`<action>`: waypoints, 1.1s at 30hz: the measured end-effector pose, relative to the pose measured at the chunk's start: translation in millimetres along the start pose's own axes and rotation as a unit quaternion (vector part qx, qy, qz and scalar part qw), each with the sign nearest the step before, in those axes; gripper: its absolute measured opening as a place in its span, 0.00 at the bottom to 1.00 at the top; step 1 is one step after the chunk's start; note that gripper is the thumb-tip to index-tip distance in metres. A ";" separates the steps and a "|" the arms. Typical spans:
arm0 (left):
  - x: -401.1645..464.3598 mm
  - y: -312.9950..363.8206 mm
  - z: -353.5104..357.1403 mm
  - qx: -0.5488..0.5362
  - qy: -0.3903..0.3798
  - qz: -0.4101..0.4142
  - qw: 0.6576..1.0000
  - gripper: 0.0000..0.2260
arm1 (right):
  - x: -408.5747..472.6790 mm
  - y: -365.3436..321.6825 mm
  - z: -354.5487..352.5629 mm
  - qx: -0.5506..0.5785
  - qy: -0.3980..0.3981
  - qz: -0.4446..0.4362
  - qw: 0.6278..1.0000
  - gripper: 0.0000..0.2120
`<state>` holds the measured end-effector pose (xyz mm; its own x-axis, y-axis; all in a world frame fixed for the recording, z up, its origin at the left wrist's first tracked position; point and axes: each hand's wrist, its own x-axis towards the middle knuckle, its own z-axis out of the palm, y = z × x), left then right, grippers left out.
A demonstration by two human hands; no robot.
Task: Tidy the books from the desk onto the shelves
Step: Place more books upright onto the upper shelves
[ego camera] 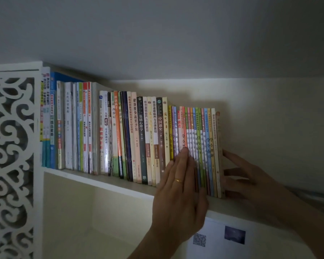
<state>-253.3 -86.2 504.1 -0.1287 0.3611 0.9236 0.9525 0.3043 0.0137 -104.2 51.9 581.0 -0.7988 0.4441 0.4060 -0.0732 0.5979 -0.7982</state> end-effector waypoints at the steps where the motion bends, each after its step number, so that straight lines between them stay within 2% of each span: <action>1: 0.3 0.1 0.5 0.004 -0.004 0.002 1.000 0.30 | 0.0 2.4 0.5 -0.003 0.004 0.003 1.000 0.31; 4: 0.7 1.2 -2.3 -0.001 -0.010 0.010 1.000 0.30 | -4.2 3.3 4.5 -0.030 0.007 0.000 1.000 0.30; 6: 5.2 -0.1 -11.7 -0.025 0.005 0.020 0.999 0.25 | -7.1 -0.4 8.3 -0.058 0.021 -0.005 0.998 0.32; 8: 22.5 -9.3 -29.3 -0.042 0.063 0.021 0.997 0.18 | -6.2 -9.0 19.7 -0.127 0.103 -0.024 0.986 0.40; 10: 52.1 -23.0 -48.6 0.000 0.115 0.008 0.993 0.18 | 0.3 -25.7 37.9 -0.205 0.224 -0.063 0.951 0.50; 12: 80.0 -34.2 -62.6 0.072 0.119 0.004 0.990 0.21 | 11.5 -43.0 57.9 -0.243 0.284 -0.088 0.923 0.54; 16: 100.9 -43.6 -66.7 0.137 0.092 0.030 0.986 0.23 | 37.7 -56.2 81.5 -0.255 0.348 -0.097 0.897 0.57; 19: 100.8 -48.3 -66.7 0.157 0.092 0.034 0.983 0.22 | 46.5 -49.0 84.1 -0.271 0.370 -0.090 0.884 0.56; 25: 105.2 -39.7 -64.6 0.127 0.093 0.021 0.987 0.21 | 47.4 -36.4 88.3 -0.220 0.382 -0.121 0.890 0.53; 30: 119.7 -26.7 -64.5 0.156 0.025 -0.026 0.987 0.27 | 44.8 -30.6 85.9 -0.201 0.415 -0.130 0.878 0.53; 33: 121.9 -19.5 -65.0 0.146 0.020 -0.049 0.988 0.26 | 42.1 -28.1 83.9 -0.214 0.434 -0.123 0.867 0.56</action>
<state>-269.5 -105.4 641.3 -0.2002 0.2847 0.9375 0.8153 0.5790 -0.0017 -185.9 -2.2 583.2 -0.0278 0.4917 0.8703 0.1996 0.8559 -0.4772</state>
